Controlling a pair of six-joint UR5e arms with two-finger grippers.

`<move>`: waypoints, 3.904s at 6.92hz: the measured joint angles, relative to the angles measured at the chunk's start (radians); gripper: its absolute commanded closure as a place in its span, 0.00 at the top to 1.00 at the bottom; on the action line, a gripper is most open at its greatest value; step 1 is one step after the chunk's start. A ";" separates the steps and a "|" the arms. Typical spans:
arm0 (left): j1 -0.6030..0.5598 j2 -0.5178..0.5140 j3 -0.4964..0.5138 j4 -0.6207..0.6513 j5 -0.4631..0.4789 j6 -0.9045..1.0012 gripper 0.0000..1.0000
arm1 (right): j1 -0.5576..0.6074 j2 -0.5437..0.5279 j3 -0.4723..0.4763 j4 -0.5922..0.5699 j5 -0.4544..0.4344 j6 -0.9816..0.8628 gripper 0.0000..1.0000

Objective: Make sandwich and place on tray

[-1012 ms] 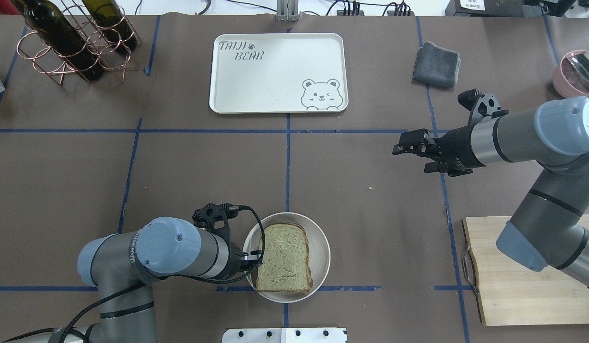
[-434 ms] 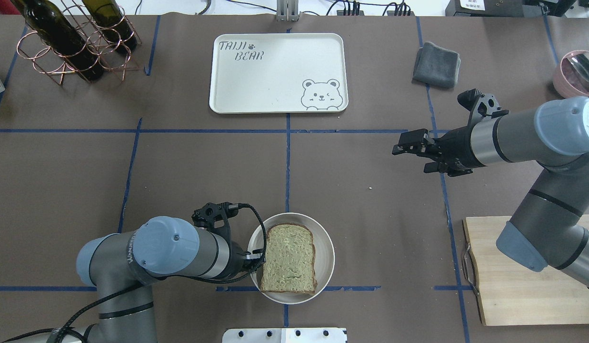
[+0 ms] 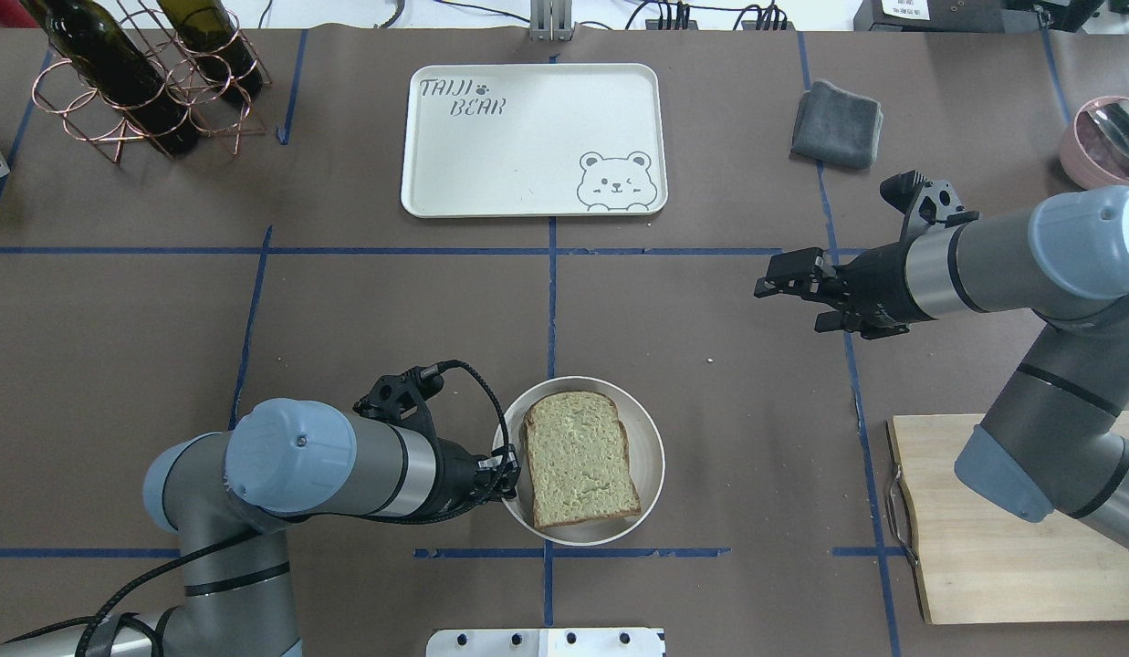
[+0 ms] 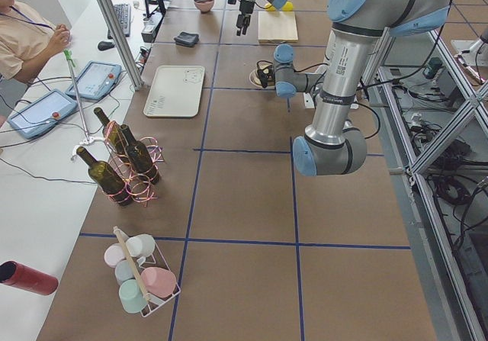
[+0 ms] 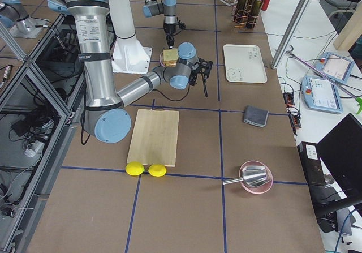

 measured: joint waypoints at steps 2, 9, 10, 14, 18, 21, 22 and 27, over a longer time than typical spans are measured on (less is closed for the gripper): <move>-0.051 -0.002 0.015 -0.108 0.000 -0.109 0.00 | 0.001 -0.022 0.020 0.000 0.000 -0.001 1.00; -0.344 -0.378 0.606 -0.211 0.004 -0.231 0.00 | 0.003 -0.077 0.058 0.002 0.001 -0.002 1.00; -0.376 -0.435 0.713 -0.243 0.006 -0.277 0.00 | 0.003 -0.078 0.061 0.001 0.001 -0.002 1.00; -0.411 -0.545 0.930 -0.293 0.017 -0.372 0.00 | 0.002 -0.076 0.065 0.001 0.000 -0.002 1.00; -0.386 -0.547 0.941 -0.295 0.014 -0.371 0.13 | 0.002 -0.077 0.064 0.001 0.000 -0.001 1.00; -0.375 -0.537 0.940 -0.295 0.015 -0.364 0.52 | 0.002 -0.076 0.064 0.001 0.000 -0.001 1.00; -0.377 -0.532 0.937 -0.295 0.015 -0.352 0.53 | 0.002 -0.076 0.064 0.001 0.000 -0.001 1.00; -0.447 -0.242 0.547 -0.258 -0.119 -0.233 0.49 | 0.006 -0.081 0.074 0.001 0.001 0.000 1.00</move>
